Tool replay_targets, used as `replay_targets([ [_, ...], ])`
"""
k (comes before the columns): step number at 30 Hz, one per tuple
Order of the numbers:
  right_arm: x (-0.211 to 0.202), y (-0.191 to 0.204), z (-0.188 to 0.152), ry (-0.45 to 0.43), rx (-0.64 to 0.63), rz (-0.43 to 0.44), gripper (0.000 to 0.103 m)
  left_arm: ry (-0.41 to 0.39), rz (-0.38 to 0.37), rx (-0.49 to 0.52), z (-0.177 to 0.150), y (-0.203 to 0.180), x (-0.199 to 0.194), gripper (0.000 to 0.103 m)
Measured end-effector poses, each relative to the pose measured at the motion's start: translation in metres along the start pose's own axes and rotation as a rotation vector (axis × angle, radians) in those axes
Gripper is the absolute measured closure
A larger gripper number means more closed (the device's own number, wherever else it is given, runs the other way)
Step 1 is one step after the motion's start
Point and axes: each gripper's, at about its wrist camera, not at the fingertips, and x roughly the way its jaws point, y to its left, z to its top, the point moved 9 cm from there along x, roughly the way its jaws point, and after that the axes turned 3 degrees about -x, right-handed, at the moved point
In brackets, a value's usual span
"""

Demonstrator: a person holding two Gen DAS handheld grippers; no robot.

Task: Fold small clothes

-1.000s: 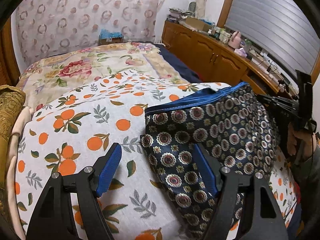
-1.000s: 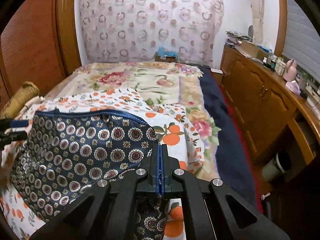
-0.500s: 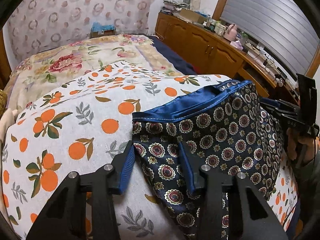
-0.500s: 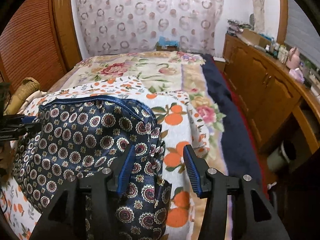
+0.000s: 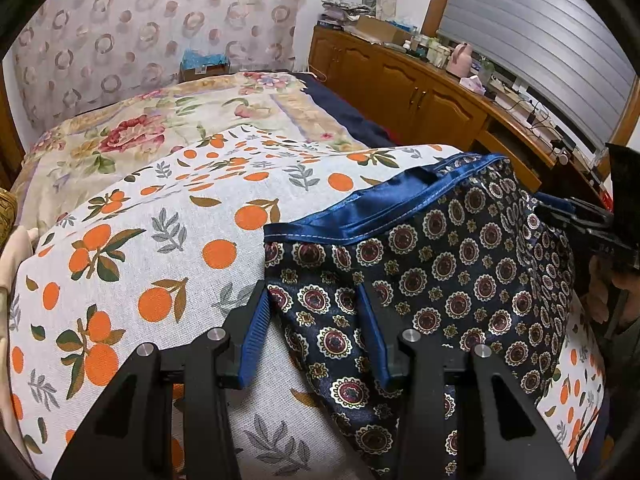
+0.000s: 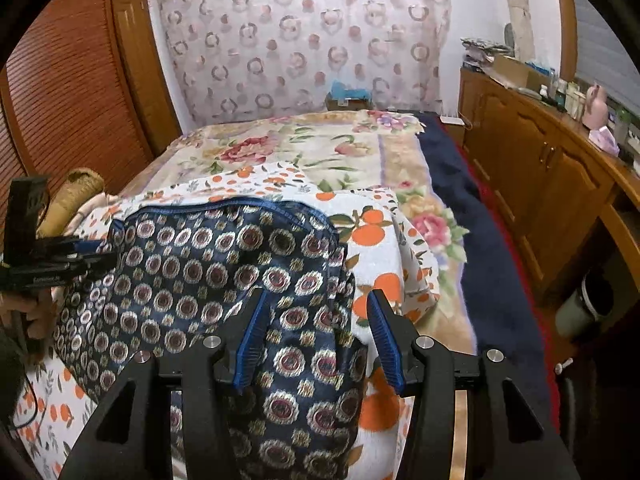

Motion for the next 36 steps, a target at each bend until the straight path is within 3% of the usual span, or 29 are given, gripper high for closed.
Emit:
replay_targets([
  [5, 0.011, -0.002, -0.017, 0.047, -0.001, -0.014, 0.044, 0.001, -0.001, -0.003, 0.000, 0.000, 0.000, 0.058],
  [11, 0.016, -0.002, -0.016, 0.070, 0.053, 0.053, 0.043, 0.009, -0.007, -0.016, -0.001, 0.001, 0.000, 0.058],
  [14, 0.015, 0.006, -0.018, 0.076, 0.016, 0.060, 0.043, 0.015, -0.017, -0.018, -0.001, 0.000, 0.001, 0.072],
  [15, 0.015, 0.009, -0.018, 0.077, 0.001, 0.059, 0.051, 0.018, -0.025, -0.017, -0.002, -0.002, 0.001, 0.084],
  [17, 0.013, 0.014, -0.018, 0.077, -0.007, 0.077, 0.067, 0.028, -0.057, -0.019, -0.003, -0.006, 0.001, 0.095],
  [18, 0.013, 0.016, -0.019, 0.080, -0.011, 0.084, 0.079, 0.026, -0.058, -0.018, -0.003, -0.008, 0.000, 0.096],
  [21, 0.008, 0.021, -0.019, 0.080, -0.027, 0.102, 0.090, -0.003, -0.054, -0.007, -0.002, -0.013, -0.012, 0.097],
  [27, -0.024, 0.031, 0.000, -0.050, -0.063, 0.044, 0.092, -0.114, -0.082, 0.010, 0.007, -0.023, -0.066, 0.097],
  [36, -0.059, 0.078, 0.041, -0.173, -0.144, 0.088, 0.092, -0.267, -0.036, -0.011, 0.009, 0.006, -0.148, 0.097],
])
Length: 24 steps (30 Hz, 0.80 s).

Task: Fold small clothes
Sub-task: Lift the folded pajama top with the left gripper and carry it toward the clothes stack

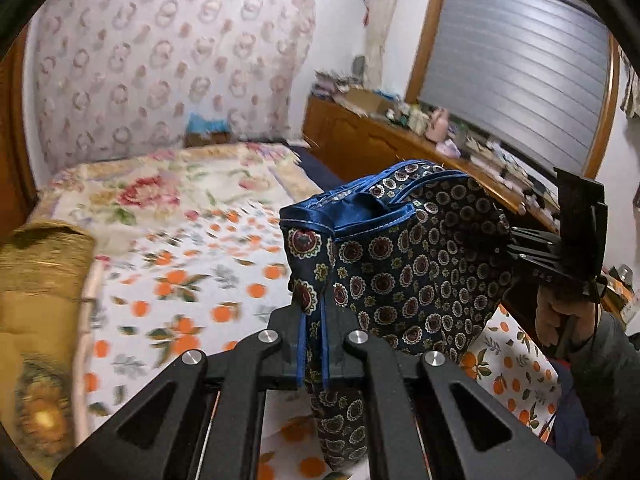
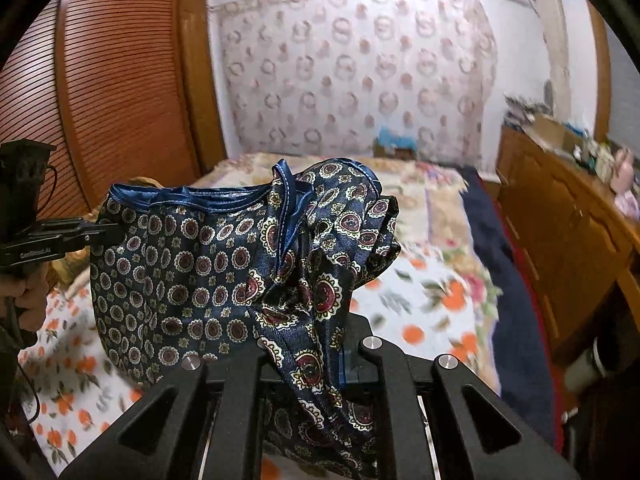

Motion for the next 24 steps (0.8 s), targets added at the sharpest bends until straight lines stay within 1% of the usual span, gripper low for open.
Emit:
replay_targets([
  [4, 0.005, 0.028, 0.019, -0.038, -0.046, 0.048, 0.092, -0.065, 0.055, -0.028, 0.002, 0.028, -0.042, 0.097],
  [9, 0.020, 0.073, 0.055, -0.084, -0.127, 0.123, 0.092, -0.134, 0.157, -0.052, -0.001, 0.070, -0.086, 0.097],
  [12, 0.034, 0.102, 0.083, -0.116, -0.187, 0.163, 0.092, -0.167, 0.213, -0.113, -0.005, 0.108, -0.107, 0.097],
  [14, 0.055, 0.117, 0.104, -0.122, -0.204, 0.191, 0.092, -0.190, 0.246, -0.146, -0.008, 0.128, -0.117, 0.097],
  [17, 0.081, 0.148, 0.129, -0.134, -0.269, 0.224, 0.093, -0.228, 0.289, -0.179, -0.014, 0.152, -0.135, 0.097],
  [21, 0.124, 0.167, 0.157, -0.145, -0.347, 0.258, 0.093, -0.258, 0.330, -0.225, -0.025, 0.178, -0.154, 0.097],
  [24, 0.157, 0.180, 0.172, -0.133, -0.387, 0.288, 0.093, -0.267, 0.359, -0.283, -0.044, 0.199, -0.163, 0.097],
])
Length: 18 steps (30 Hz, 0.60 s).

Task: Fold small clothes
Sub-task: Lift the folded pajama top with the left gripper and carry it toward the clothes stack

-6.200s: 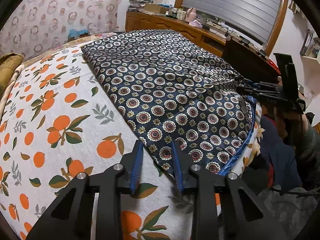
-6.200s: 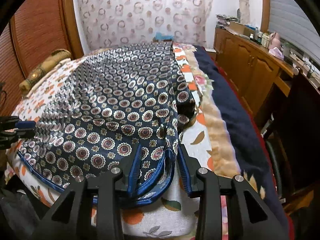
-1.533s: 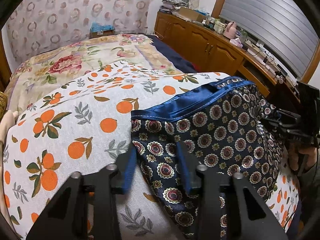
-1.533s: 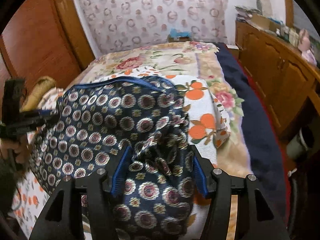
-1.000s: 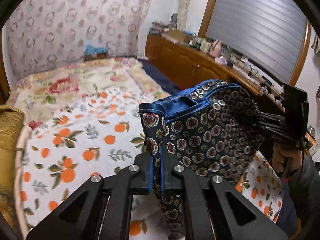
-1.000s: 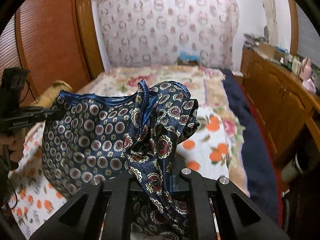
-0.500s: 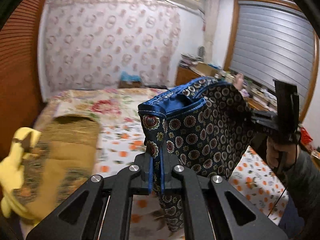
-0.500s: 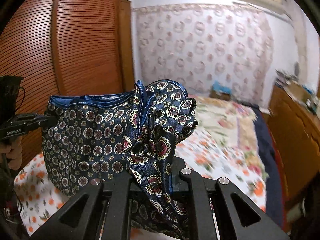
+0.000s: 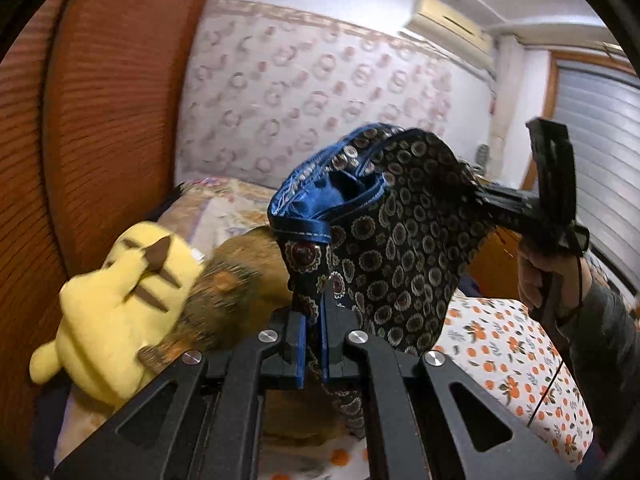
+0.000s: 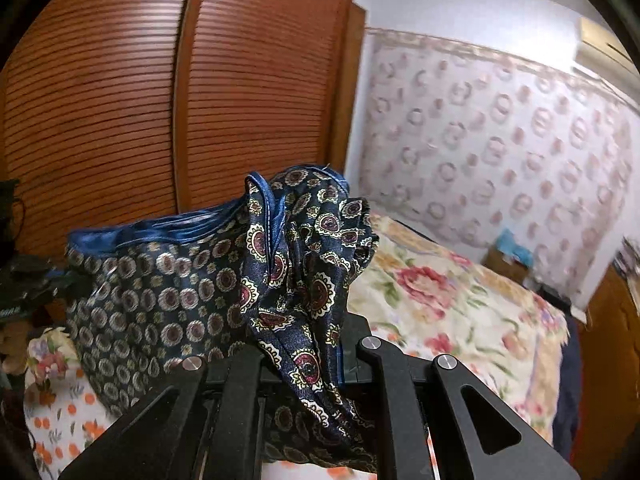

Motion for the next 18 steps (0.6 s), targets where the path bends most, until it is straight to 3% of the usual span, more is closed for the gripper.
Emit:
replay_targets([
  [6, 0.072, 0.003, 0.016, 0.049, -0.060, 0.055, 0.093, 0.044, 0.043, -0.107, -0.026, 0.052, 0.011, 0.097],
  [9, 0.097, 0.008, 0.014, 0.082, -0.082, 0.084, 0.093, 0.061, 0.062, -0.122, -0.038, 0.060, 0.011, 0.097],
  [14, 0.139, 0.008, 0.007, 0.131, -0.097, 0.076, 0.093, 0.054, 0.072, -0.150, -0.033, 0.071, 0.013, 0.097],
  [18, 0.163, -0.008, 0.000, 0.185, -0.054, 0.040, 0.086, 0.060, 0.107, -0.145, -0.024, 0.083, 0.022, 0.097],
])
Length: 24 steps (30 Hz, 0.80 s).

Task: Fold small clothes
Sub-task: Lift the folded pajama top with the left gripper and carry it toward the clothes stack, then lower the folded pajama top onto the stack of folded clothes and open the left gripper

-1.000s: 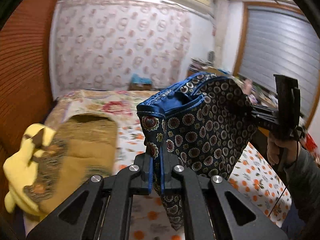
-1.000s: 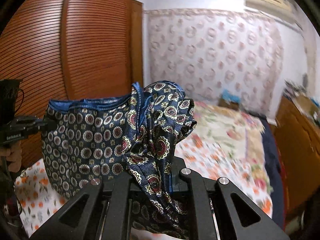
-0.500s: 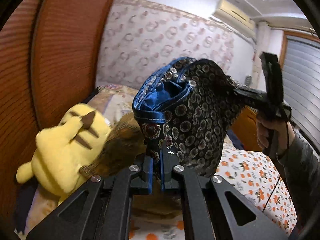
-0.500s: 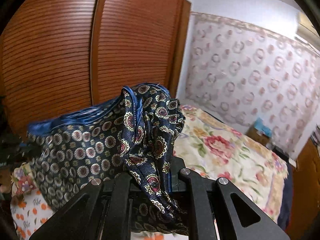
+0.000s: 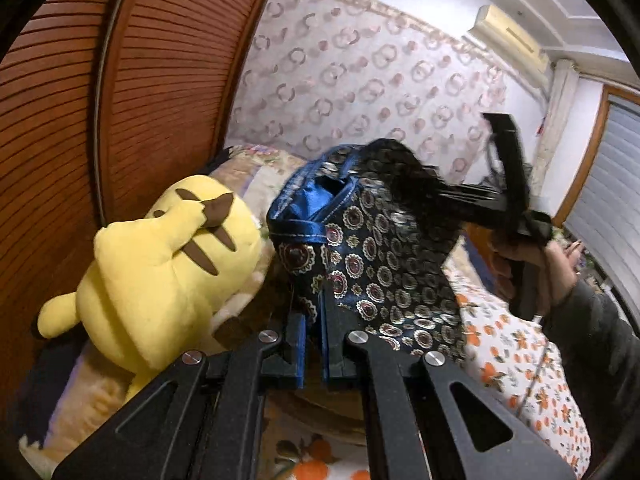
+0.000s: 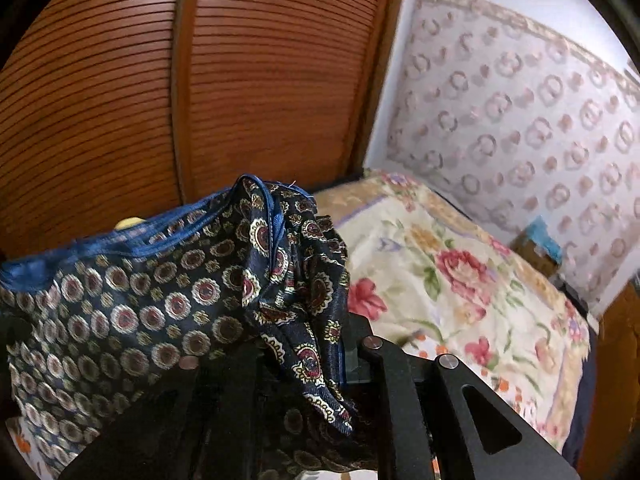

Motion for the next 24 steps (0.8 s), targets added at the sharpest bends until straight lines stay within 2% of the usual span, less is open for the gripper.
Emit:
replay_targets([
  [1, 0.003, -0.007, -0.003, 0.009, 0.017, -0.005, 0.081, 0.008, 0.012, 0.002, 0.000, 0.003, 0.004, 0.097],
  [3, 0.003, -0.026, -0.010, 0.031, 0.054, -0.029, 0.064, 0.022, 0.041, 0.009, -0.002, 0.010, 0.010, 0.097],
  [6, -0.005, -0.054, -0.012, 0.017, 0.111, -0.079, 0.049, 0.033, 0.061, 0.025, -0.006, 0.012, 0.014, 0.097],
  [10, -0.024, -0.079, -0.012, -0.027, 0.167, -0.118, 0.048, 0.036, 0.081, 0.045, -0.011, 0.011, 0.011, 0.097],
  [13, -0.032, -0.066, -0.018, -0.060, 0.160, -0.055, 0.048, 0.033, 0.096, 0.058, -0.012, 0.010, 0.008, 0.097],
  [17, -0.020, -0.034, -0.045, -0.013, 0.139, 0.072, 0.048, 0.038, 0.120, 0.070, -0.013, 0.010, 0.007, 0.092],
  [20, 0.003, -0.024, -0.065, 0.059, 0.109, 0.097, 0.048, 0.034, 0.132, 0.089, -0.013, 0.009, 0.002, 0.091],
  [22, 0.012, -0.023, -0.074, 0.085, 0.093, 0.077, 0.048, 0.024, 0.139, 0.102, -0.012, 0.007, -0.004, 0.086],
  [24, 0.015, -0.029, -0.077, 0.075, 0.099, 0.064, 0.048, 0.006, 0.147, 0.126, -0.010, 0.004, -0.012, 0.073],
])
